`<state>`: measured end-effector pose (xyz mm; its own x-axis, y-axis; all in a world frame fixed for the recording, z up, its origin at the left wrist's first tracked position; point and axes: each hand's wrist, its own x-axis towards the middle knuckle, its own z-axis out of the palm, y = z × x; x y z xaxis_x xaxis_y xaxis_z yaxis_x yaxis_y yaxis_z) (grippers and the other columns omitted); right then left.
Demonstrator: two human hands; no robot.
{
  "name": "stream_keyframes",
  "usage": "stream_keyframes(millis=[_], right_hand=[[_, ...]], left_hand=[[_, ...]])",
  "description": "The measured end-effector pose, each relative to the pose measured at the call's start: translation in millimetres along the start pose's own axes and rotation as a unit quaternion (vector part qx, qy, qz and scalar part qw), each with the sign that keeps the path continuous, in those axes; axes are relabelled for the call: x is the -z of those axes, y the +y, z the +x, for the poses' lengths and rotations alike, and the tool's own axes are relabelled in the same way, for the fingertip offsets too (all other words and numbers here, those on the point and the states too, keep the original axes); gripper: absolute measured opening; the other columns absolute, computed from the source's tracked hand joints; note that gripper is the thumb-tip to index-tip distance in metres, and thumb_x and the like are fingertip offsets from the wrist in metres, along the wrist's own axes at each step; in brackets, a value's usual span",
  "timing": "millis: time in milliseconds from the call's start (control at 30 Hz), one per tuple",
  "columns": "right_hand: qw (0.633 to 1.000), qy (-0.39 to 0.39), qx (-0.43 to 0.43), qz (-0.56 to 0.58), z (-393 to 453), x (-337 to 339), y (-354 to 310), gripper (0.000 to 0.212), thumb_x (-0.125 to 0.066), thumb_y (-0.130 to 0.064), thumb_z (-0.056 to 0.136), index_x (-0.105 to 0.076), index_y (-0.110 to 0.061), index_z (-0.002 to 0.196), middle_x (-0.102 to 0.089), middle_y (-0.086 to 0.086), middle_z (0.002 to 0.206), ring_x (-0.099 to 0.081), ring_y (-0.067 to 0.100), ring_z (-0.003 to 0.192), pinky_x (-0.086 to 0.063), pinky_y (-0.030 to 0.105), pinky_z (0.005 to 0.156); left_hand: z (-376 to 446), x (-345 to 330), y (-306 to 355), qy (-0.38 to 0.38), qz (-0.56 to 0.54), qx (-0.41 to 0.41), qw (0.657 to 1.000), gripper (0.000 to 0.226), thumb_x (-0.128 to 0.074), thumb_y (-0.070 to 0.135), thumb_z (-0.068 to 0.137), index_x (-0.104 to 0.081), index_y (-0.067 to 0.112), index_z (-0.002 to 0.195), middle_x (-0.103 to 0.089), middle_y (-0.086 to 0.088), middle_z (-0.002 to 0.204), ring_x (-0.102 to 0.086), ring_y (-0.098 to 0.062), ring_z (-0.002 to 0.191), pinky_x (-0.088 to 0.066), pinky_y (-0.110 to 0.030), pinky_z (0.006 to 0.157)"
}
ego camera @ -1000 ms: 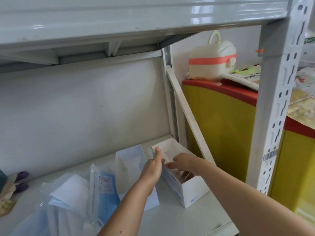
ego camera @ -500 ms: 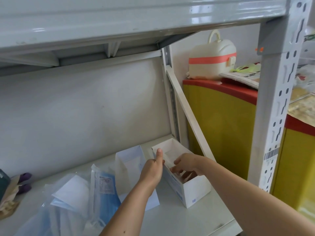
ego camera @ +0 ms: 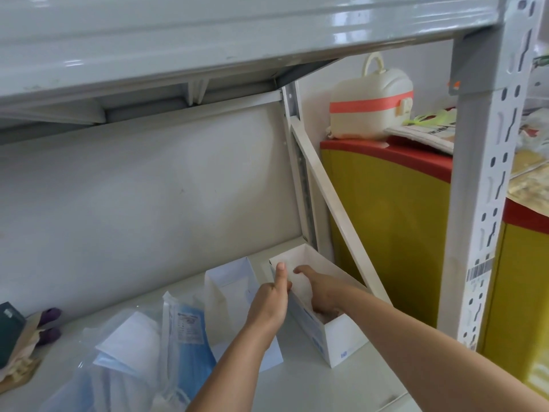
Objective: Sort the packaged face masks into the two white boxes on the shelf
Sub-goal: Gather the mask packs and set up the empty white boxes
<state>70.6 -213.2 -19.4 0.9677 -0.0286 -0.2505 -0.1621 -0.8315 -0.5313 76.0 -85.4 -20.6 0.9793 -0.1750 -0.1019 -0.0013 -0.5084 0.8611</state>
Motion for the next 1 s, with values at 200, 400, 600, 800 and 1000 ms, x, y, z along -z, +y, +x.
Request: stream_keyframes(millis=[200, 400, 600, 800, 1000], right_hand=[[0.997, 0.072, -0.018, -0.031, -2, 15, -2, 0.032, -0.053, -0.009, 0.094, -0.058, -0.012, 0.125, -0.06, 0.009, 0.123, -0.06, 0.024, 0.107, -0.051, 0.026, 0.092], [0.994, 0.073, -0.053, -0.06, -9, 18, -5, 0.027, -0.049, -0.023, 0.097, -0.056, -0.007, 0.118, -0.061, 0.011, 0.118, -0.061, 0.022, 0.102, -0.049, 0.027, 0.089], [0.997, 0.016, -0.056, -0.057, -3, 6, 4, 0.043, -0.06, -0.044, 0.087, -0.056, -0.011, 0.115, -0.056, 0.004, 0.095, -0.057, 0.019, 0.086, -0.052, 0.029, 0.087], [0.99, -0.009, -0.084, -0.11, 7, -8, 5, 0.04, -0.067, -0.033, 0.084, -0.054, -0.015, 0.117, -0.06, 0.008, 0.117, -0.058, 0.024, 0.105, -0.046, 0.037, 0.099], [0.988, 0.008, -0.047, -0.146, 6, 0, 3, 0.041, -0.059, -0.006, 0.088, -0.05, -0.016, 0.127, -0.056, 0.011, 0.125, -0.055, 0.029, 0.111, -0.048, 0.041, 0.1]], left_hand=[[-2, 1, -1, -0.006, -0.007, -0.001, 1.0, 0.074, -0.012, 0.064, 0.091, -0.063, 0.016, 0.117, -0.061, -0.004, 0.126, -0.055, -0.015, 0.112, -0.03, -0.026, 0.088], [-6, 4, 2, -0.01, -0.013, -0.01, 1.0, 0.074, -0.011, 0.06, 0.094, -0.056, 0.014, 0.13, -0.054, -0.003, 0.139, -0.043, -0.02, 0.133, -0.029, -0.034, 0.108], [-6, 2, 2, 0.0, -0.005, 0.001, 1.0, 0.077, -0.012, 0.064, 0.092, -0.058, 0.015, 0.129, -0.054, -0.003, 0.138, -0.044, -0.021, 0.131, -0.03, -0.033, 0.104], [-7, -1, 6, -0.01, -0.012, 0.013, 1.0, 0.078, -0.01, 0.067, 0.089, -0.058, 0.02, 0.129, -0.053, 0.0, 0.141, -0.041, -0.02, 0.135, -0.025, -0.037, 0.111], [-8, 1, 8, -0.022, -0.014, 0.017, 1.0, 0.077, -0.01, 0.067, 0.09, -0.056, 0.02, 0.131, -0.052, 0.002, 0.141, -0.04, -0.017, 0.135, -0.026, -0.035, 0.11]])
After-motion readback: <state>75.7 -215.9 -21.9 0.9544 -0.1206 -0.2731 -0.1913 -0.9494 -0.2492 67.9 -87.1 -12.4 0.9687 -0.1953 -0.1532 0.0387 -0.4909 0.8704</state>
